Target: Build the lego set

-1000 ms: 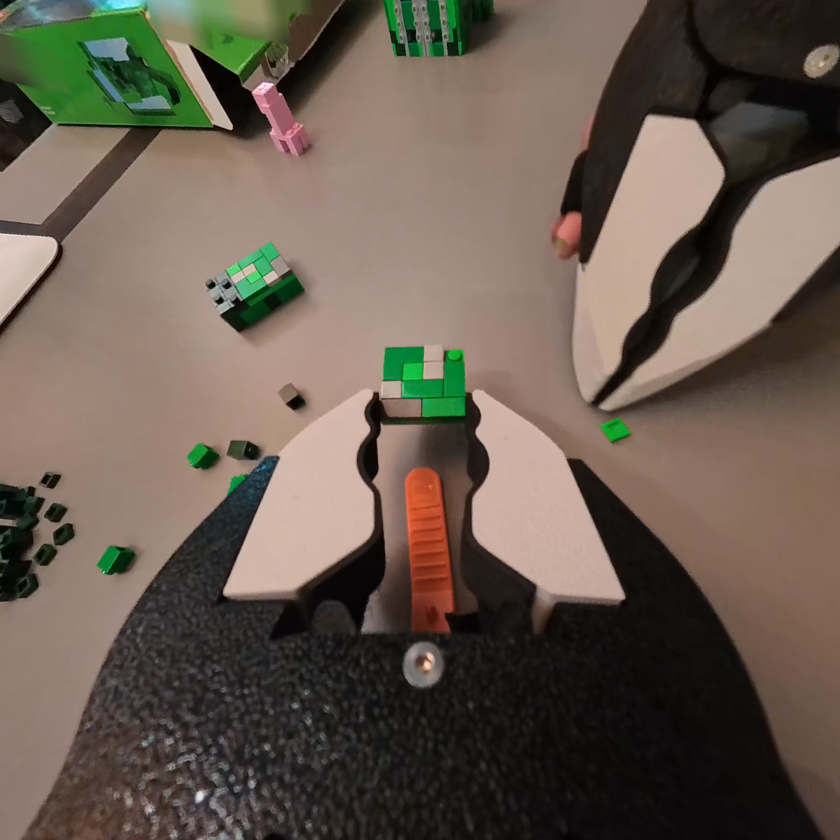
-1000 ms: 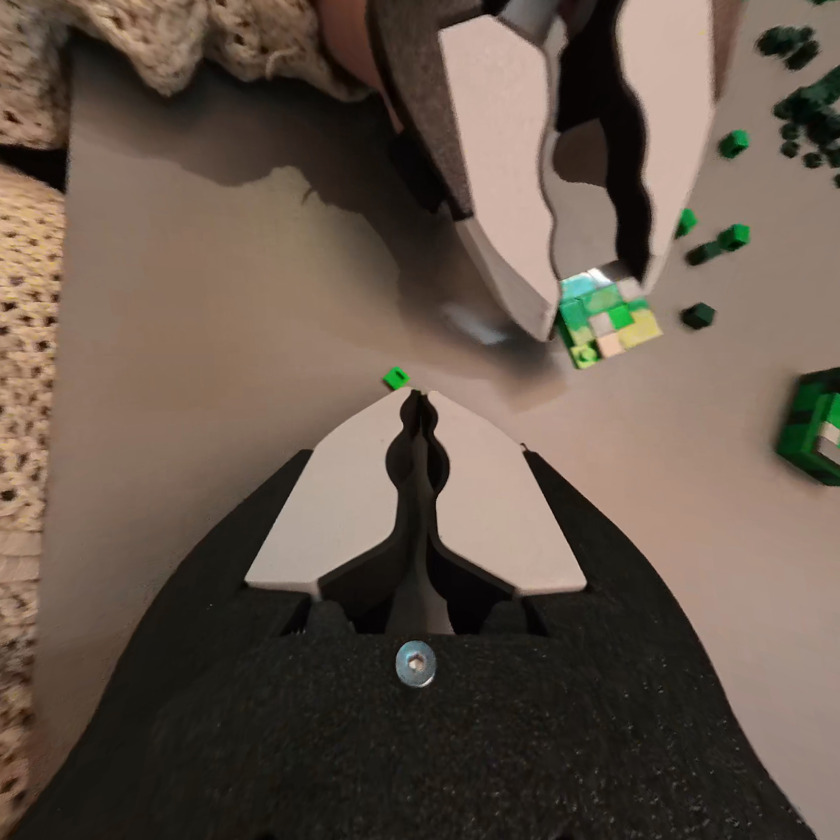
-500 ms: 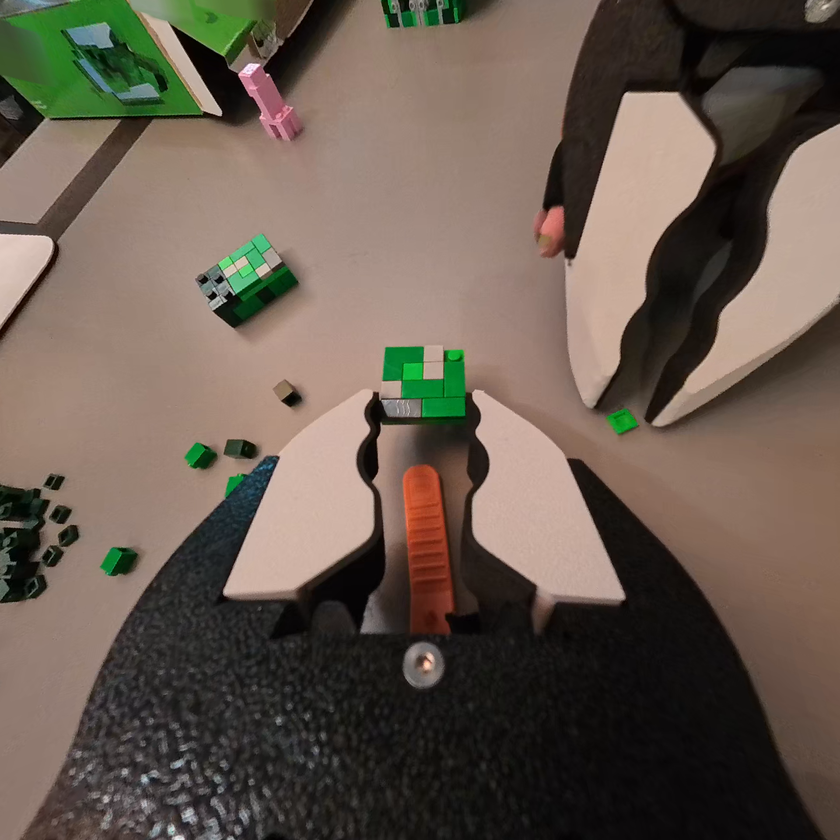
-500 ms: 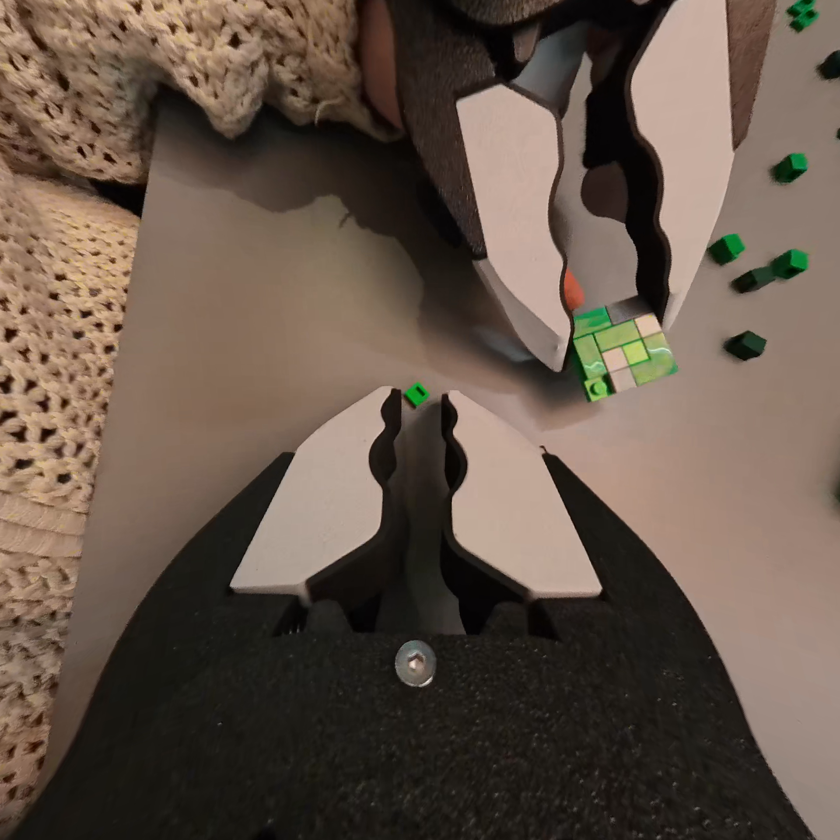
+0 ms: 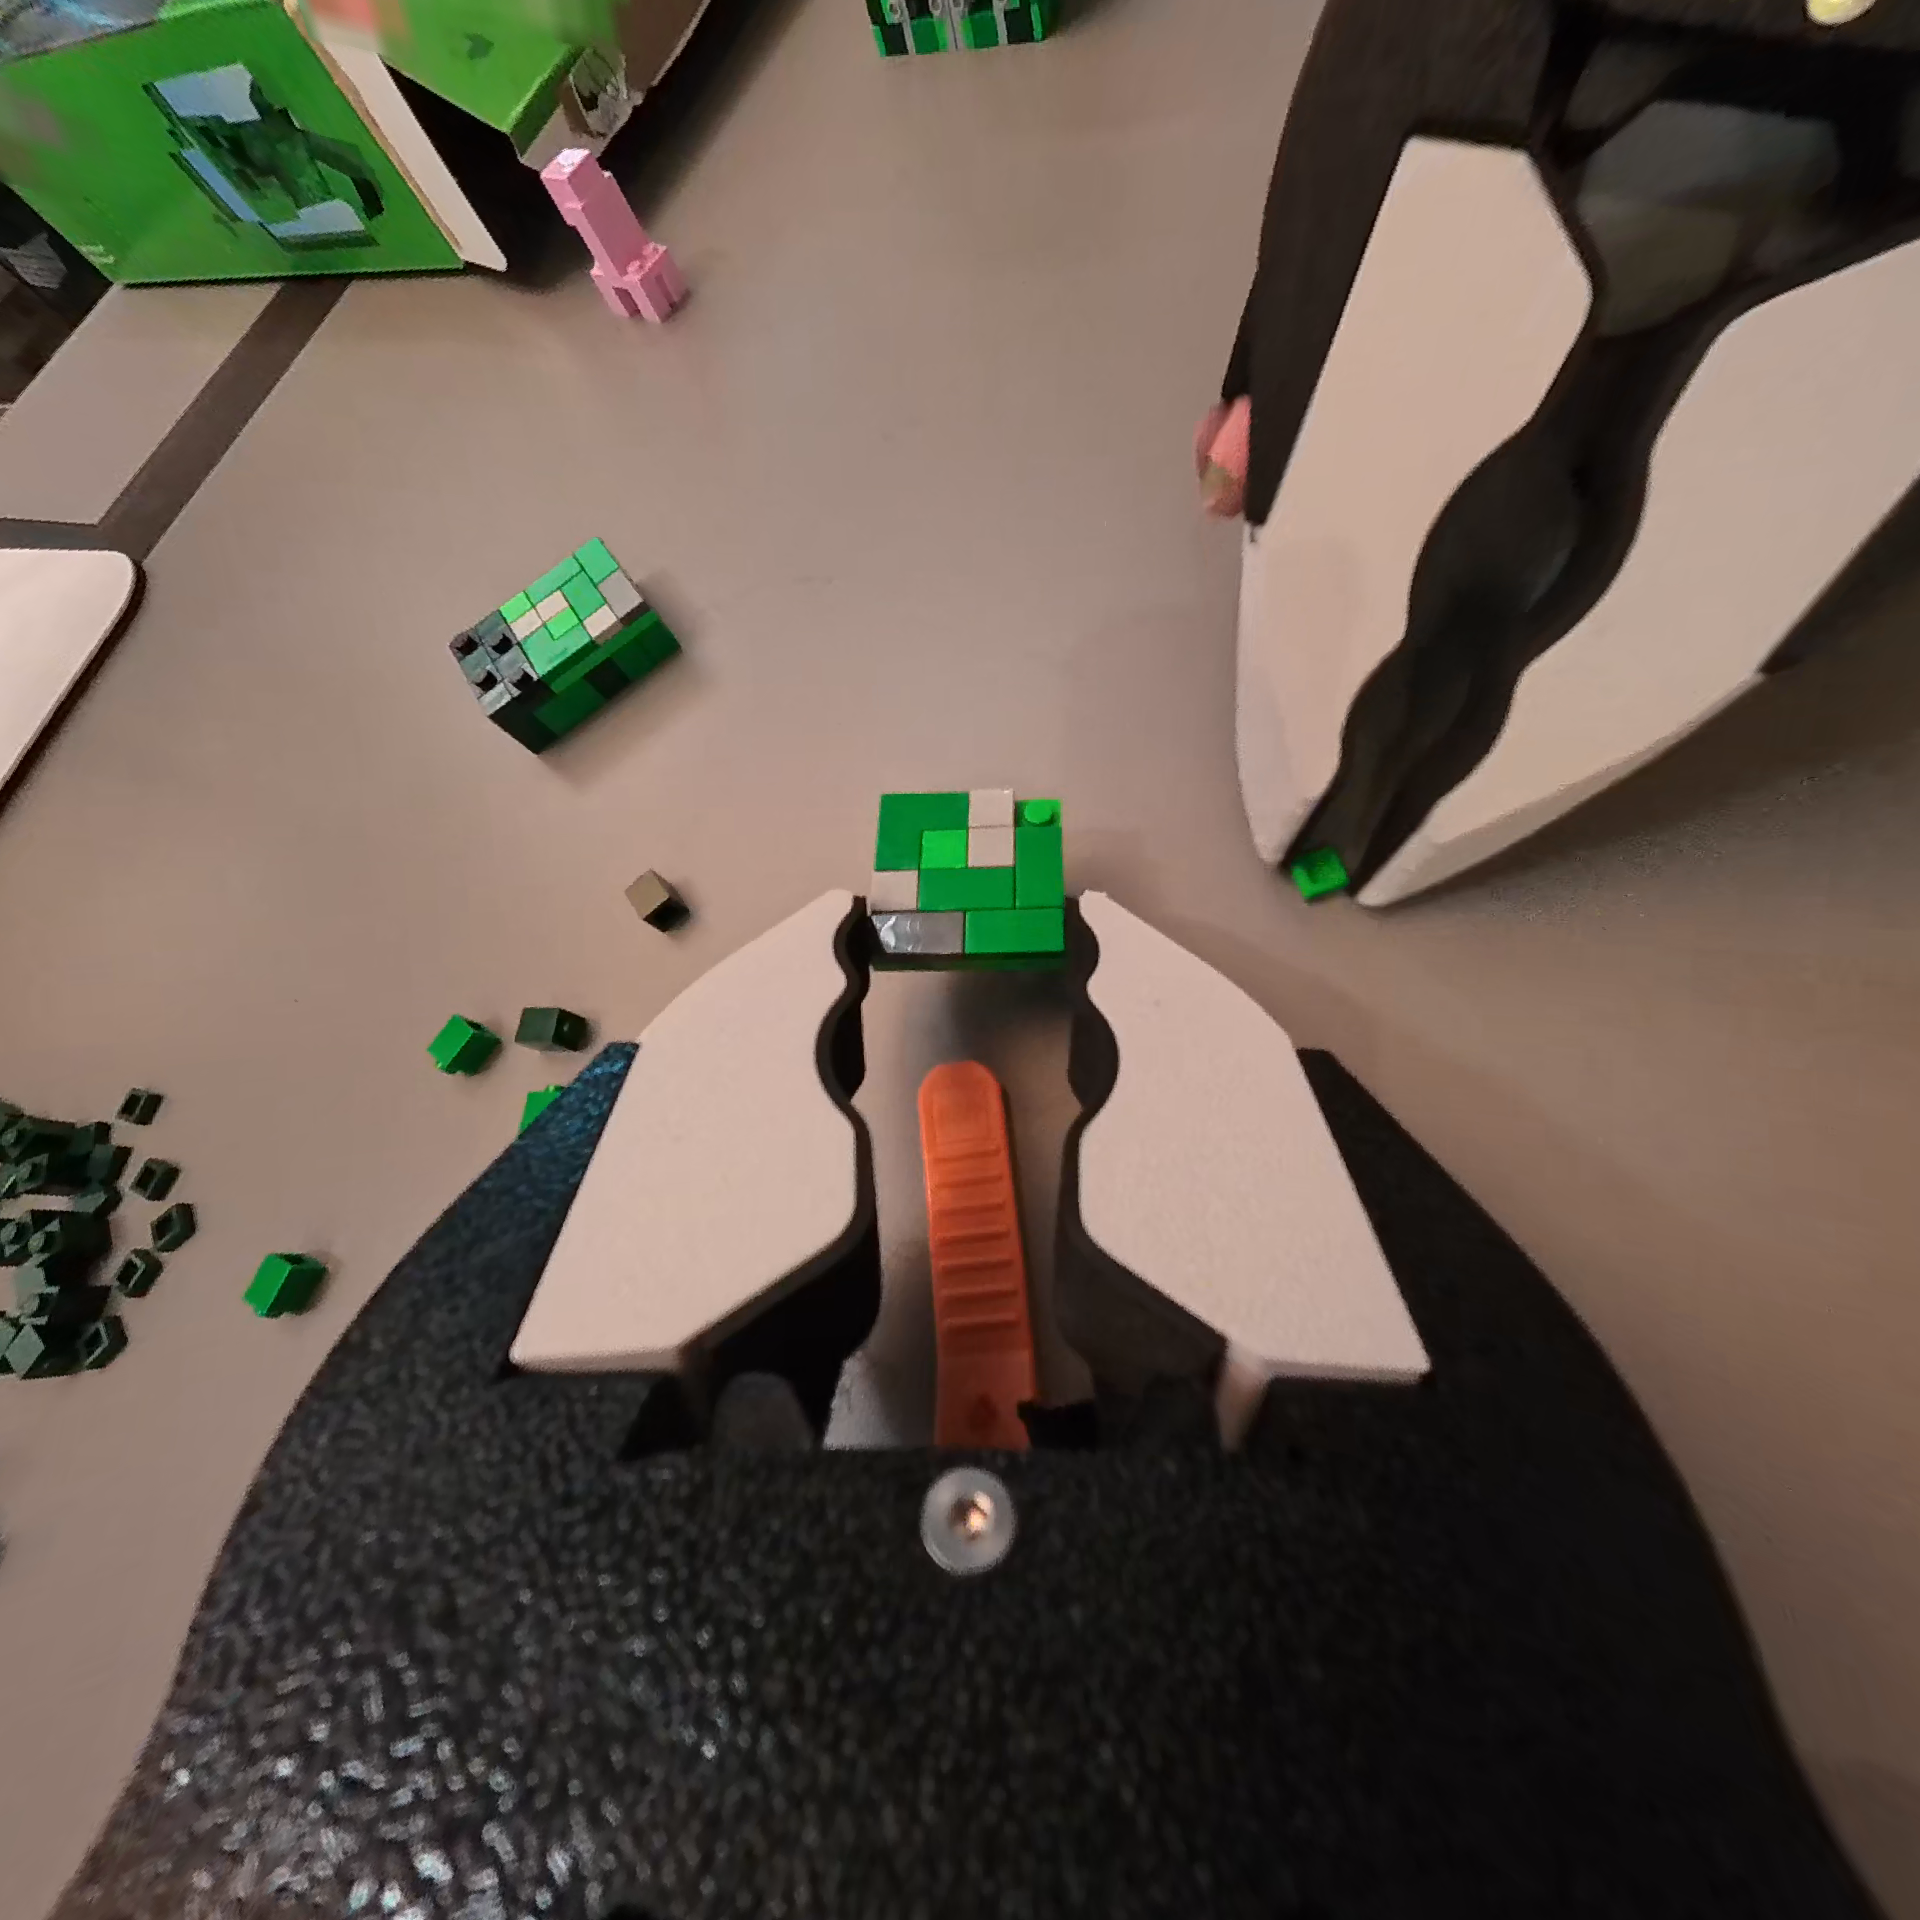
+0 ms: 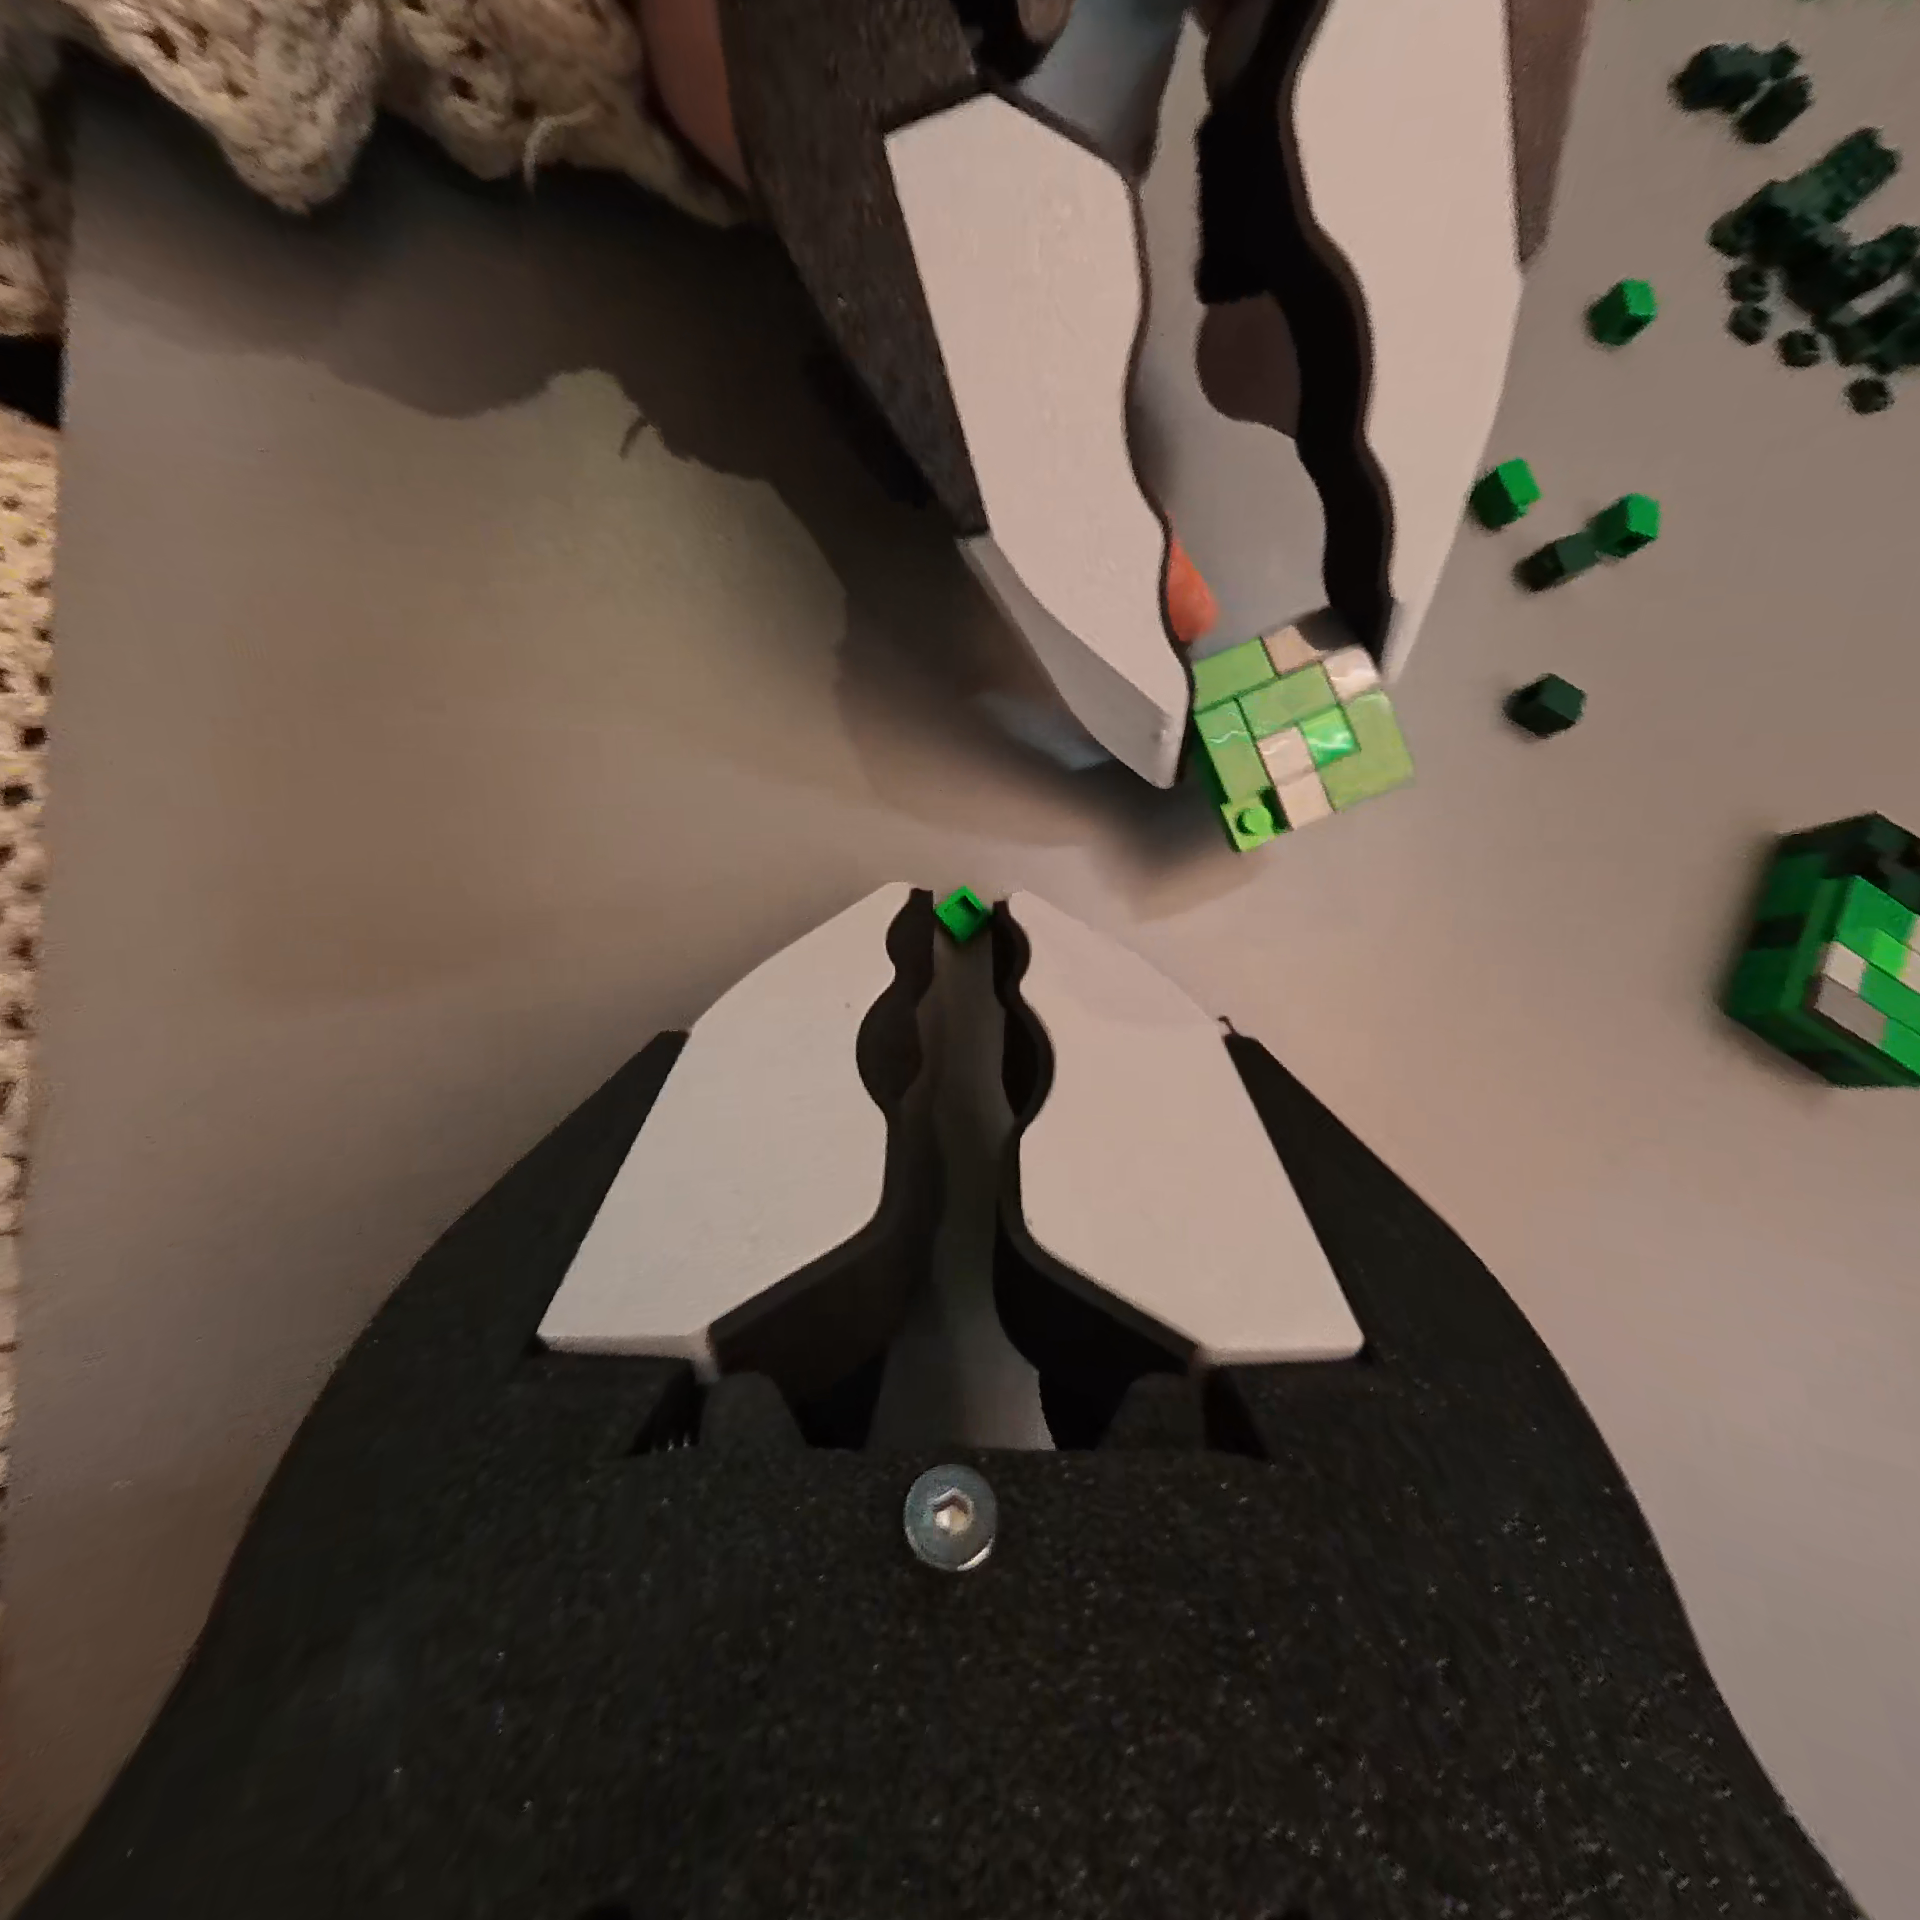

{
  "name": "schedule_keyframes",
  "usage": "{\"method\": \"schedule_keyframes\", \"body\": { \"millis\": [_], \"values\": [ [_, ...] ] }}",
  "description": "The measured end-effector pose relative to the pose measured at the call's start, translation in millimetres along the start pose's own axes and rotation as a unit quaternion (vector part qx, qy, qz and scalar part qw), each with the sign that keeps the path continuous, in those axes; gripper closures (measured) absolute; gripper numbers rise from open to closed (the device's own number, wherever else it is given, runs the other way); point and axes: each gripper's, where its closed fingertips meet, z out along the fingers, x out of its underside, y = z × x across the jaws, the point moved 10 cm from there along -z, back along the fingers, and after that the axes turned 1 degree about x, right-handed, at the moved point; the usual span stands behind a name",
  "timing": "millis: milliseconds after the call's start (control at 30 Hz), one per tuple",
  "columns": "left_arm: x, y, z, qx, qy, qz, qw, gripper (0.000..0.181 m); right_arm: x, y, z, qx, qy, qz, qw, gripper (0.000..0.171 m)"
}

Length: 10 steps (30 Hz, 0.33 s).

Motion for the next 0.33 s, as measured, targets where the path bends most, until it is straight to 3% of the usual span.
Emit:
{"method": "schedule_keyframes", "body": {
  "millis": [333],
  "values": [
    [-3, -5, 0, 0.019, -0.017, 0.015, 1.0, 0.146, 13, -13, -10, 0.113, -0.065, 0.044, 0.99, 0.161]
  ]
}}
